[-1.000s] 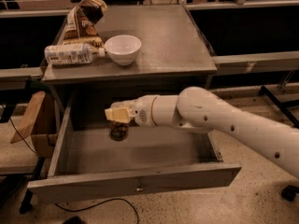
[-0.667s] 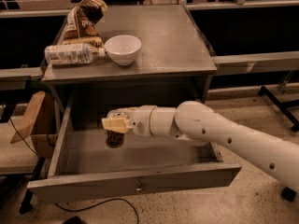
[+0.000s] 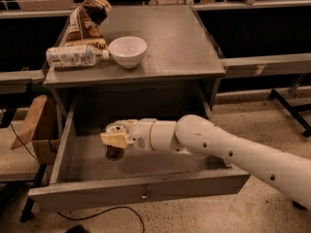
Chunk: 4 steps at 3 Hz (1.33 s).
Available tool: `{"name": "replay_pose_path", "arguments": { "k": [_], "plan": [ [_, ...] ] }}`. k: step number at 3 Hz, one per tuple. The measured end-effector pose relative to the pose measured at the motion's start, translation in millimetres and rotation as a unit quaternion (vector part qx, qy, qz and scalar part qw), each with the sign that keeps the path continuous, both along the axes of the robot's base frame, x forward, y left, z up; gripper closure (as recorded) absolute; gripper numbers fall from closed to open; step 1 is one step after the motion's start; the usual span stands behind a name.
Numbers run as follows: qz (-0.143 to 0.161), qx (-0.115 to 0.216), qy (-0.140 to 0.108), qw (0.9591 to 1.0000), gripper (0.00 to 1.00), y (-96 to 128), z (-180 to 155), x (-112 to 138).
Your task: Place orange can into top drawer
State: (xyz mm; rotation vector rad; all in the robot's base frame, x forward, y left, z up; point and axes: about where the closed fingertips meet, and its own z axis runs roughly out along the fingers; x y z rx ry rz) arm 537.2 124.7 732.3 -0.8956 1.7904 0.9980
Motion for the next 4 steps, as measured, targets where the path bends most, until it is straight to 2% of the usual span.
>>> {"name": "replay_pose_path", "arguments": {
  "k": [2, 3, 4],
  "plan": [
    [0.0, -0.03, -0.015, 0.9994, 0.16, 6.7, -11.9, -3.8],
    [-0.008, -0.038, -0.017, 0.9991, 0.0, 5.2, -15.5, -5.0],
    [-0.008, -0.038, -0.017, 0.9991, 0.0, 5.2, -15.5, -5.0]
  ]
}}
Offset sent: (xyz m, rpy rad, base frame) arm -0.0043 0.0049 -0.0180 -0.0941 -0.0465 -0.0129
